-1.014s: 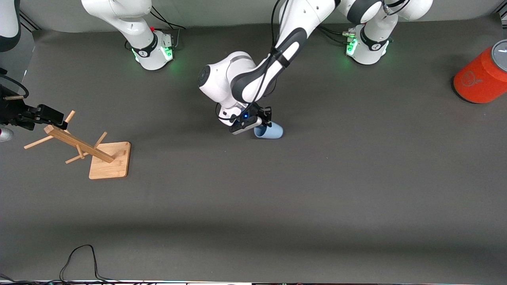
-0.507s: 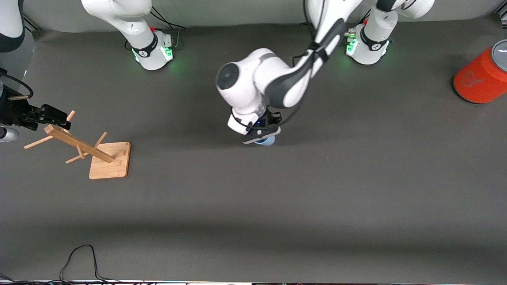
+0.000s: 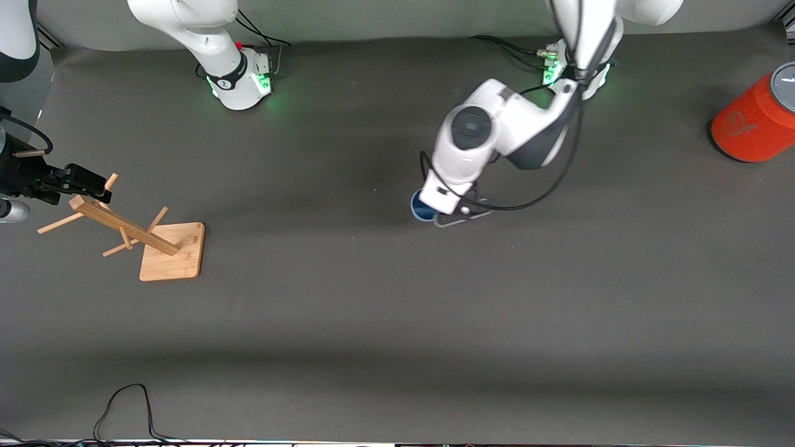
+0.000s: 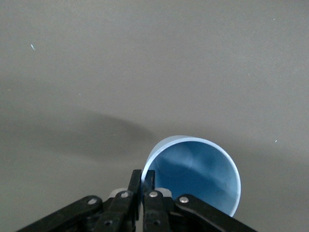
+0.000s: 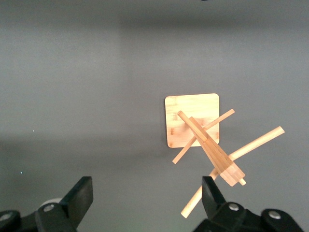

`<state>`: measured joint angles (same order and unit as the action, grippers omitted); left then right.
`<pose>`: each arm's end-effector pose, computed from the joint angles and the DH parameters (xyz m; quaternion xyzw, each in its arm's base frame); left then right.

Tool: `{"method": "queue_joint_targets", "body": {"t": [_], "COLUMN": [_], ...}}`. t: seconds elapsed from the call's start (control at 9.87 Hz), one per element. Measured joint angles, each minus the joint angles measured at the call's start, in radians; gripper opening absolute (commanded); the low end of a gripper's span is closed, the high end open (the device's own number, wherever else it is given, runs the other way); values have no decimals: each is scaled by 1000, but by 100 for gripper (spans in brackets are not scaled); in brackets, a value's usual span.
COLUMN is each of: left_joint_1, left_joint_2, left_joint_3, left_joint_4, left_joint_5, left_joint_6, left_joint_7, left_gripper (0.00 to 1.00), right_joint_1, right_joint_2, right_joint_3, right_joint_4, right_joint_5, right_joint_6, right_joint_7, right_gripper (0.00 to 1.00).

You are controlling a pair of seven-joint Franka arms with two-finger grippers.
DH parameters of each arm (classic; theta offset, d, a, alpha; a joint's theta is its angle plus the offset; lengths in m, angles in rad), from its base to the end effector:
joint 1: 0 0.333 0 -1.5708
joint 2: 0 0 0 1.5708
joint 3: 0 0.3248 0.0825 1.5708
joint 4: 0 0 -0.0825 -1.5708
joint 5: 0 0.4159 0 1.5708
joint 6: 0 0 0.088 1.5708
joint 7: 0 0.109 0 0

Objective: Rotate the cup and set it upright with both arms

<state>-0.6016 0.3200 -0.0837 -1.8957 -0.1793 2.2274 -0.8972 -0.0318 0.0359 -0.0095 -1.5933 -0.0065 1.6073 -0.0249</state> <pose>0.5028 -0.4152 0.3246 0.9833 0.1613 -0.0559 0.0634 0.5992 -0.0254 0.6018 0.9999 -0.0080 -0.0111 0.0030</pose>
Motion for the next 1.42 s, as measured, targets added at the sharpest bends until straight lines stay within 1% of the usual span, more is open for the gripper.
{"method": "queue_joint_targets", "body": {"t": [0.1, 0.2, 0.51, 0.61, 0.81, 0.91, 1.11, 1.22, 1.42], "left_joint_1": [4, -1, -23, -31, -42, -46, -53, -56, -56], "left_joint_2": [-23, -31, -8, 11, 35, 37, 37, 37, 33], "left_joint_3": [-1, -8, -15, -15, -15, -15, -15, -15, -13], "left_joint_4": [-58, -95, -130, -134, -135, -135, -134, -134, -124], "left_joint_5": [-20, -29, -34, -34, -35, -35, -34, -34, -28], "left_joint_6": [55, 93, 168, 192, 213, 216, 218, 218, 206], "left_joint_7": [8, 4, -12, -22, -35, -37, -38, -38, -38], "left_gripper": [0, 0, 1, 7, 36, 54, 83, 100, 100], "right_joint_1": [0, 0, 0, 0, 0, 0, 0, 0, 0], "right_joint_2": [0, 0, 0, 0, 0, 0, 0, 0, 0], "right_joint_3": [0, 0, 1, 1, 1, 1, 1, 1, 0], "right_joint_4": [0, 0, 0, 0, 0, 0, 0, 0, 0], "right_joint_5": [0, 0, 0, 0, 0, 0, 0, 0, 0], "right_joint_6": [0, 0, 0, 0, 0, 0, 0, 0, 0], "right_joint_7": [0, 0, 0, 0, 0, 0, 0, 0, 0], "right_gripper": [100, 100, 100, 100, 100, 100, 100, 100, 100]}}
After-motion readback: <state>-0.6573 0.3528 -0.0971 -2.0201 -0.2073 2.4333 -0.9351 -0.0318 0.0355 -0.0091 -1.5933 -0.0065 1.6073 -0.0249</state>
